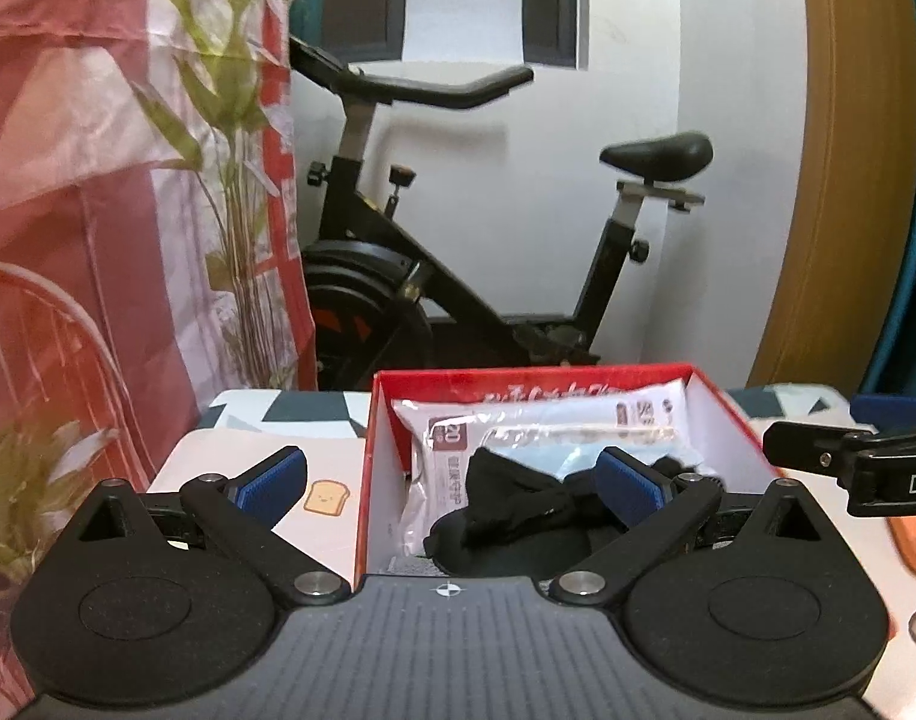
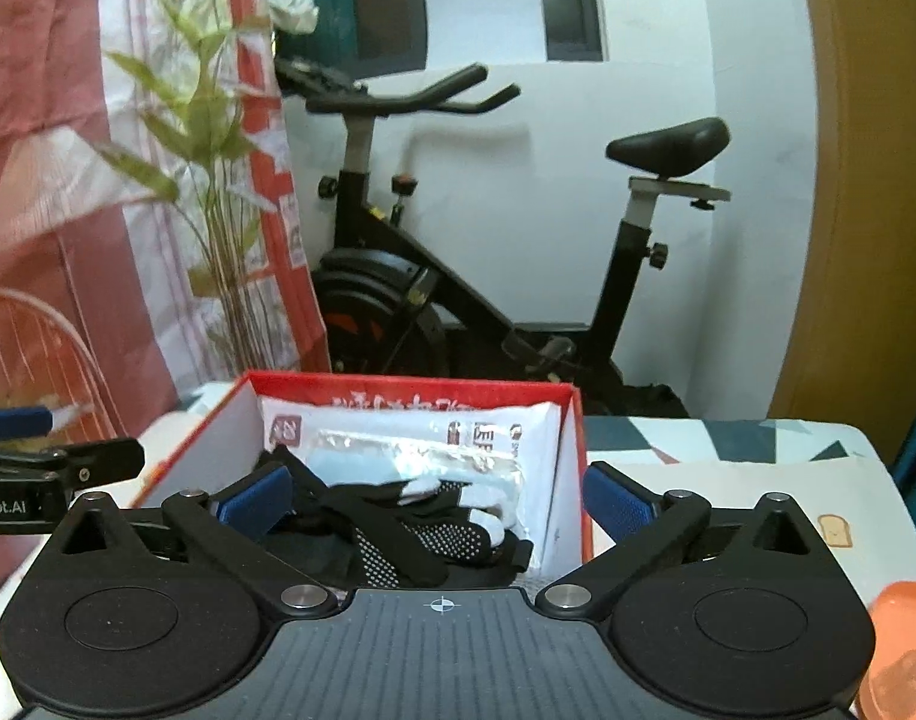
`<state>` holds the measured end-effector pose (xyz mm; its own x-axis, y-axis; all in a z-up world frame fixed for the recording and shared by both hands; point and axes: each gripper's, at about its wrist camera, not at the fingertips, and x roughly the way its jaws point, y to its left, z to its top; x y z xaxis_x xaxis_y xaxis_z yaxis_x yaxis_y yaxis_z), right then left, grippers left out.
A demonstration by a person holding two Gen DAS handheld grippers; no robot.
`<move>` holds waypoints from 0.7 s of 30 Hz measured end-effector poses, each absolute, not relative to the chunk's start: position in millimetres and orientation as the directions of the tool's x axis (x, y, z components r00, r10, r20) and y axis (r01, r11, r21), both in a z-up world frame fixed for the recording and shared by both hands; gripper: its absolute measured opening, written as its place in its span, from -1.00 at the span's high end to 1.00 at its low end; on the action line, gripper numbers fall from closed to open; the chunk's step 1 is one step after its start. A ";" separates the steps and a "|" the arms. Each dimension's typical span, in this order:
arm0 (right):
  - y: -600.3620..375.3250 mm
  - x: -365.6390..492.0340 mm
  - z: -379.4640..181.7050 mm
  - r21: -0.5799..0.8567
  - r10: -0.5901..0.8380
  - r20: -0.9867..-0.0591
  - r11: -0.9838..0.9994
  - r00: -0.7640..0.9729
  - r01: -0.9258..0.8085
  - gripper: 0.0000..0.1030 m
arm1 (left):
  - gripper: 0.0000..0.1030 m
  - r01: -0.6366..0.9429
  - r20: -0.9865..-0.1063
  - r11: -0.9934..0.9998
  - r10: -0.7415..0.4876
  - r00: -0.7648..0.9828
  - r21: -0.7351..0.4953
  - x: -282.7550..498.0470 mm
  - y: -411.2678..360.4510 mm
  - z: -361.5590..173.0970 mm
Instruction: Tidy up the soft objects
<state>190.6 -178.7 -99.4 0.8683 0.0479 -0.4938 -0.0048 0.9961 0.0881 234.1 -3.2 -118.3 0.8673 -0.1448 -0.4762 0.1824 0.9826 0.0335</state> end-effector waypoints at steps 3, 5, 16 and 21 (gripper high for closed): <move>-179.8 177.4 -89.5 0.102 0.052 -0.479 0.995 0.876 -0.003 -0.99 | -1.00 0.175 -0.460 0.985 -0.150 0.875 0.011 222.6 -0.3 -108.8; -180.6 169.0 -83.0 0.112 0.057 -0.471 0.994 0.880 -0.005 -0.99 | -1.00 0.157 -0.449 0.987 -0.133 0.883 0.016 214.3 0.0 -102.3; -182.5 122.6 -53.0 0.133 0.037 -0.461 0.991 0.886 0.028 -0.99 | -1.00 0.152 -0.442 0.988 -0.140 0.886 -0.010 165.7 -2.4 -70.0; -186.9 92.7 -34.5 0.157 0.028 -0.457 0.986 0.889 0.049 -0.99 | -1.00 0.140 -0.458 0.990 -0.124 0.880 0.001 134.8 -4.0 -56.6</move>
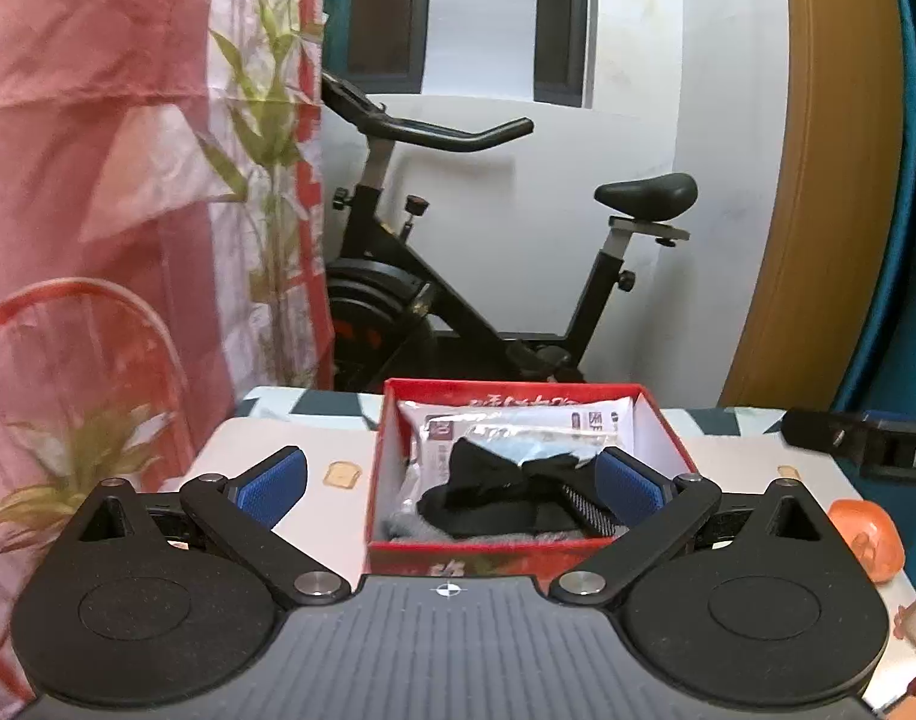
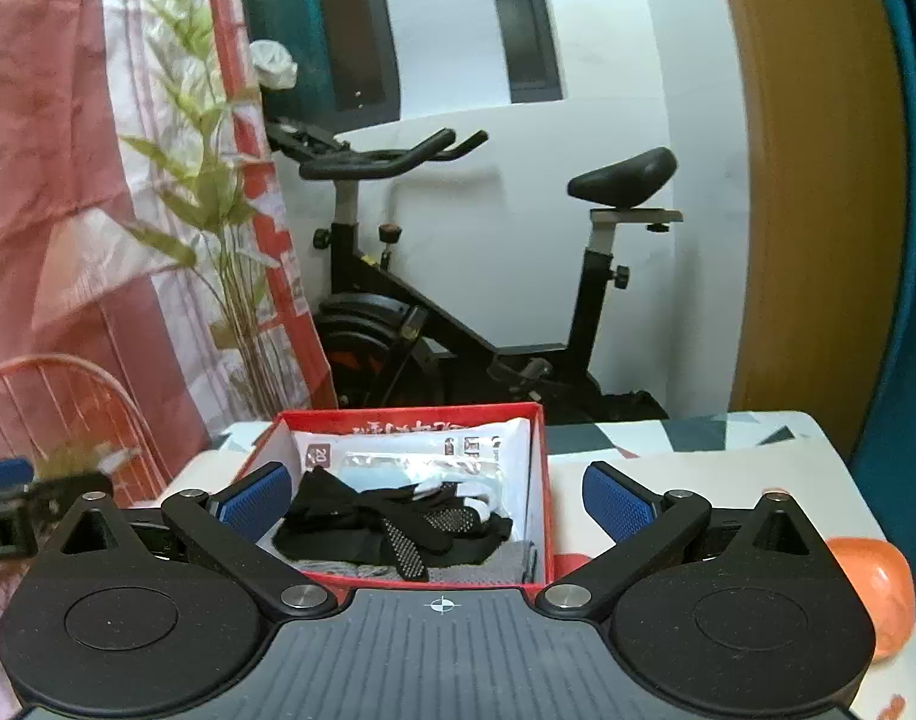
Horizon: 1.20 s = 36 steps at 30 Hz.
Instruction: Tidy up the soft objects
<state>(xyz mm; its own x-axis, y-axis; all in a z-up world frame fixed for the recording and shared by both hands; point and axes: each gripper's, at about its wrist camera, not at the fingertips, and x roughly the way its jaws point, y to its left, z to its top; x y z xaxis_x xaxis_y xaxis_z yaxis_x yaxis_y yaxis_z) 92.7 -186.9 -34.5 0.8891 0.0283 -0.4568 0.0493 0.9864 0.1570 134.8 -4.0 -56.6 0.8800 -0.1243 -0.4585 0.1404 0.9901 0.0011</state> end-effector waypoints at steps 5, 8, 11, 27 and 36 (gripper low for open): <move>-188.2 61.0 -8.8 0.192 0.029 -0.445 0.979 0.895 0.063 -0.99 | -1.00 0.124 -0.426 0.992 -0.095 0.900 0.040 99.0 -5.0 -39.6; -181.7 40.1 8.0 0.161 0.010 -0.419 0.985 0.908 0.064 -0.99 | -1.00 0.110 -0.413 0.993 -0.084 0.907 0.039 80.4 -2.8 -28.1; -175.5 23.8 22.3 0.151 -0.002 -0.431 0.986 0.902 0.075 -0.99 | -1.00 0.092 -0.405 0.995 -0.068 0.912 0.039 64.1 -1.0 -17.4; -151.5 -74.8 68.3 0.073 0.005 -0.227 0.997 0.974 0.012 -0.99 | -1.00 0.042 -0.182 0.997 -0.031 0.983 0.059 -14.8 -3.4 26.0; -154.9 -81.3 68.0 0.085 -0.008 -0.220 0.996 0.975 0.028 -0.99 | -1.00 0.051 -0.189 0.997 -0.039 0.981 0.063 -20.9 -7.7 24.4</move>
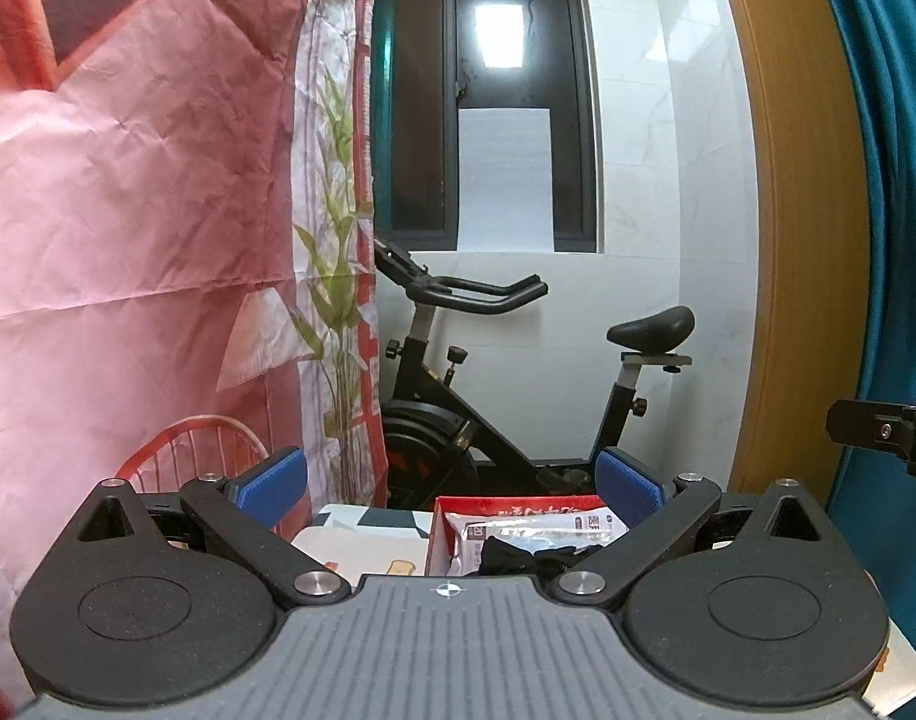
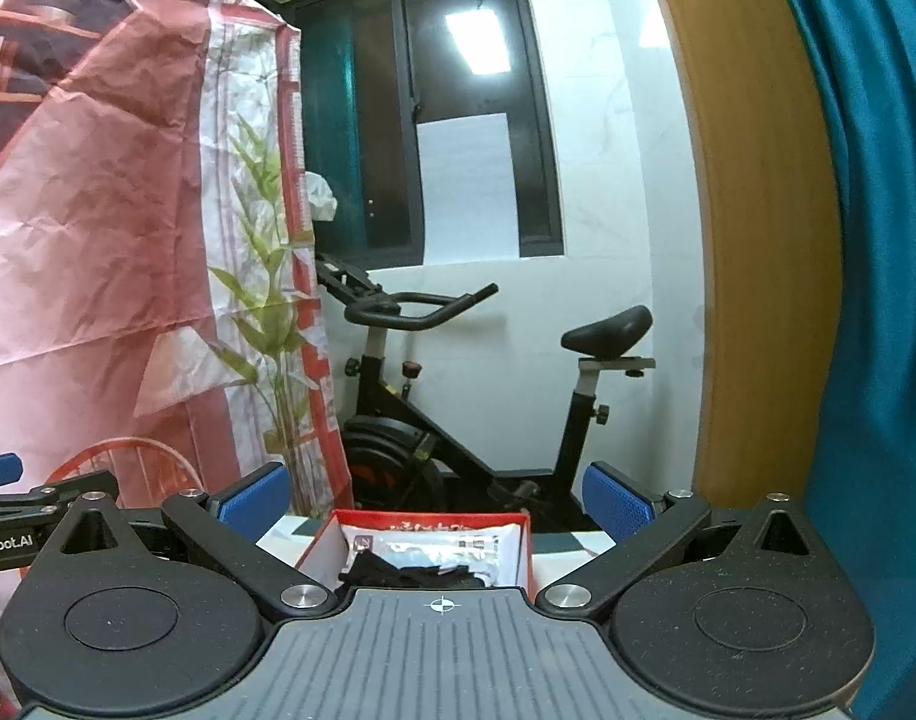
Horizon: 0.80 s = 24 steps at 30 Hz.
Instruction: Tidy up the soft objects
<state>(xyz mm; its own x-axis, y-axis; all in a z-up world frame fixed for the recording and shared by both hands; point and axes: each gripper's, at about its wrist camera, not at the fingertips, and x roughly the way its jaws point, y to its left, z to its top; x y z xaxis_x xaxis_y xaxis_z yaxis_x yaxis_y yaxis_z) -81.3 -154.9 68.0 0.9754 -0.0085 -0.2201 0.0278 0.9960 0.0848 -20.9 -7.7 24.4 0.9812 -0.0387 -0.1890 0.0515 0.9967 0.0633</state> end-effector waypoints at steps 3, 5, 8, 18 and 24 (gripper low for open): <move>-154.0 -80.7 66.0 0.084 -0.014 -0.224 0.996 0.975 0.034 -0.99 | -1.00 0.050 -0.191 0.997 -0.037 0.981 0.064 -21.6 -7.4 23.9; -154.2 -80.4 64.9 0.084 -0.019 -0.226 0.996 0.974 0.038 -0.99 | -1.00 0.050 -0.194 0.997 -0.037 0.980 0.063 -21.0 -5.3 23.7; -154.1 -80.2 64.5 0.085 -0.021 -0.227 0.996 0.974 0.041 -0.99 | -1.00 0.052 -0.200 0.997 -0.039 0.979 0.060 -20.0 -3.3 22.8; -154.3 -79.3 60.5 0.085 -0.024 -0.237 0.995 0.971 0.045 -0.99 | -1.00 0.063 -0.231 0.997 -0.050 0.972 0.051 -13.7 0.9 18.4; -153.9 -76.2 58.3 0.083 -0.026 -0.248 0.995 0.968 0.048 -0.99 | -1.00 0.065 -0.245 0.997 -0.052 0.968 0.044 -10.1 4.9 15.9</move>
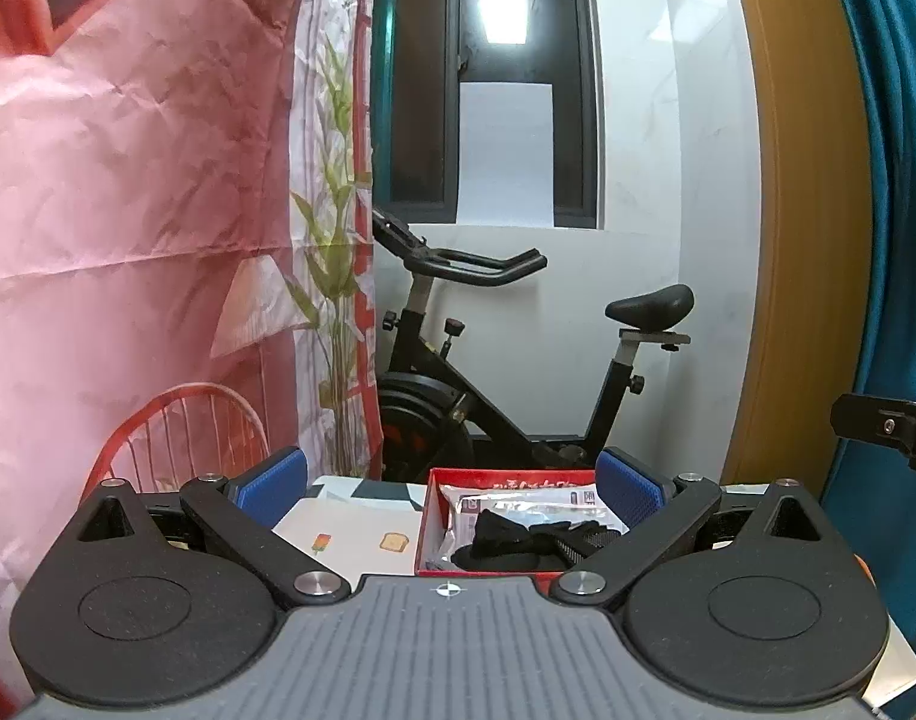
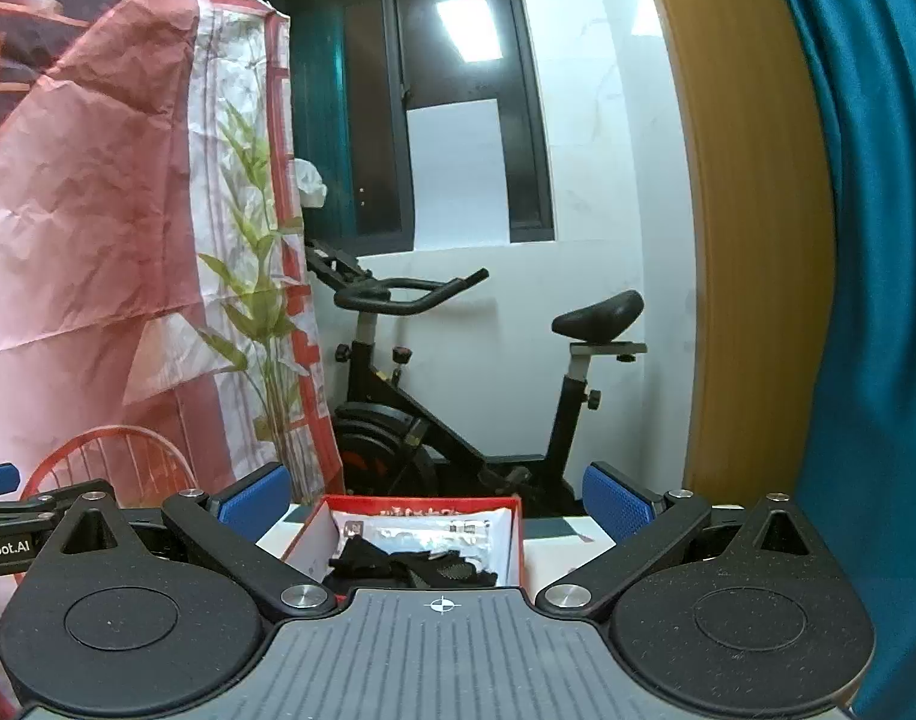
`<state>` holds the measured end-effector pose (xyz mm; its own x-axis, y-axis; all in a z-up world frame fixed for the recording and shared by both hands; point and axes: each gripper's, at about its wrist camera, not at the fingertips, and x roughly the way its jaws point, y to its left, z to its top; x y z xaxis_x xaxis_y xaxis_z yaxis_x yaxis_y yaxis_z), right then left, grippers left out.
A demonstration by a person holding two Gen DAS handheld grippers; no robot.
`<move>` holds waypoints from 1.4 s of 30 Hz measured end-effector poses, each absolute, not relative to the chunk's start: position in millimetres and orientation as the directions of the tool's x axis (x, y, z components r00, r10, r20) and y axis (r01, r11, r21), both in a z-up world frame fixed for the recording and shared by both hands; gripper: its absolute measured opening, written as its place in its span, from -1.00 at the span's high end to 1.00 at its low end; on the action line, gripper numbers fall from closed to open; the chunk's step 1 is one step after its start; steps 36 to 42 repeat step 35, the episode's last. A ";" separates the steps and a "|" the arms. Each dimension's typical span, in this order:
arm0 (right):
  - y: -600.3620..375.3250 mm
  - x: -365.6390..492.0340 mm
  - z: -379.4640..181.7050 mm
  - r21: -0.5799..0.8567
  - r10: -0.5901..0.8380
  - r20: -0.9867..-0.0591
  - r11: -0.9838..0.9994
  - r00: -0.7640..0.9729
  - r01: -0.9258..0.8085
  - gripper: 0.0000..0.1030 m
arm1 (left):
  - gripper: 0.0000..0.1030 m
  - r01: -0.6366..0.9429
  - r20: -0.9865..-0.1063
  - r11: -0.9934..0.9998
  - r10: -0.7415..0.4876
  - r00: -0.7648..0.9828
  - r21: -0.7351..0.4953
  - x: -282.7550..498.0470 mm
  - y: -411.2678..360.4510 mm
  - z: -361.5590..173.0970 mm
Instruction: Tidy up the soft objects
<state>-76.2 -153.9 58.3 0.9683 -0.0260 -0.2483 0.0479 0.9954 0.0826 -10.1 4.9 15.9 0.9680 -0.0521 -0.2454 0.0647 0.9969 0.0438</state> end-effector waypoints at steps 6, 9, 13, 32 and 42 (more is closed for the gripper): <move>-151.8 -74.0 56.9 0.078 -0.034 -0.255 0.995 0.966 0.055 -0.99 | -1.00 0.064 -0.261 0.997 -0.050 0.964 0.046 -8.8 4.8 13.1; -151.0 -73.3 56.4 0.073 -0.039 -0.257 0.996 0.966 0.060 -0.99 | -1.00 0.065 -0.268 0.997 -0.051 0.962 0.046 -8.5 5.0 11.6; -150.7 -72.8 56.0 0.073 -0.040 -0.258 0.995 0.965 0.061 -0.99 | -1.00 0.066 -0.273 0.997 -0.051 0.961 0.045 -7.3 5.6 10.4; -145.5 -71.9 50.9 0.075 -0.044 -0.269 0.995 0.962 0.067 -0.99 | -1.00 0.052 -0.278 0.997 -0.036 0.960 0.048 -7.2 4.7 9.4; -145.6 -71.8 50.8 0.075 -0.046 -0.269 0.995 0.962 0.068 -0.99 | -1.00 0.055 -0.277 0.997 -0.039 0.960 0.048 -7.9 4.1 9.3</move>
